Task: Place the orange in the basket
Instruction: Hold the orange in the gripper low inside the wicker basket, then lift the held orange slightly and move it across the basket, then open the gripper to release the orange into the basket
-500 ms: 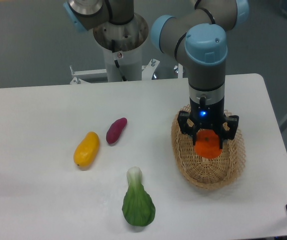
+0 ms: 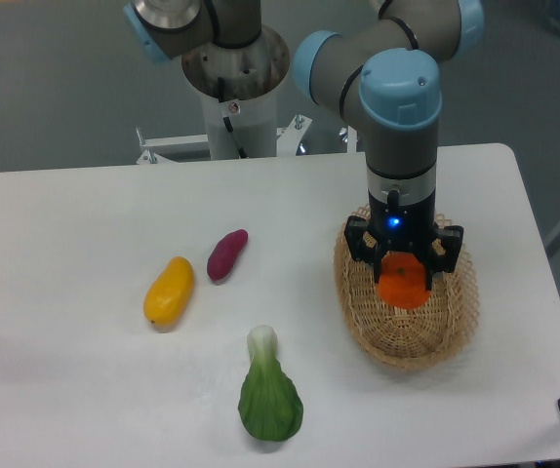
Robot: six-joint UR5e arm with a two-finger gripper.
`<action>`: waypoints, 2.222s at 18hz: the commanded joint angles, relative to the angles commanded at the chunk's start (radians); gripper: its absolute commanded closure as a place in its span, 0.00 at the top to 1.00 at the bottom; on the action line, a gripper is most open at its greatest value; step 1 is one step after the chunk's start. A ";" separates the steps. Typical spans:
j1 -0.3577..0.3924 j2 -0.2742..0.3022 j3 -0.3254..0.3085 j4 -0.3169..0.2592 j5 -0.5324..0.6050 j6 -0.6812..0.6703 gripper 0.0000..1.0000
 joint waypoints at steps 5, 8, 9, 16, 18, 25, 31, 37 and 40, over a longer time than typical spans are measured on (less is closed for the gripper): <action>0.006 0.002 -0.014 -0.002 0.003 0.041 0.62; 0.020 0.011 -0.043 -0.002 0.008 0.086 0.62; 0.040 0.017 -0.078 0.005 0.006 0.133 0.62; 0.098 0.029 -0.187 0.021 0.012 0.339 0.62; 0.101 0.022 -0.267 0.084 0.014 0.371 0.62; 0.118 -0.015 -0.336 0.138 0.021 0.361 0.63; 0.121 -0.021 -0.348 0.138 0.020 0.359 0.73; 0.123 -0.017 -0.336 0.135 0.017 0.350 1.00; 0.124 -0.012 -0.325 0.135 0.015 0.348 1.00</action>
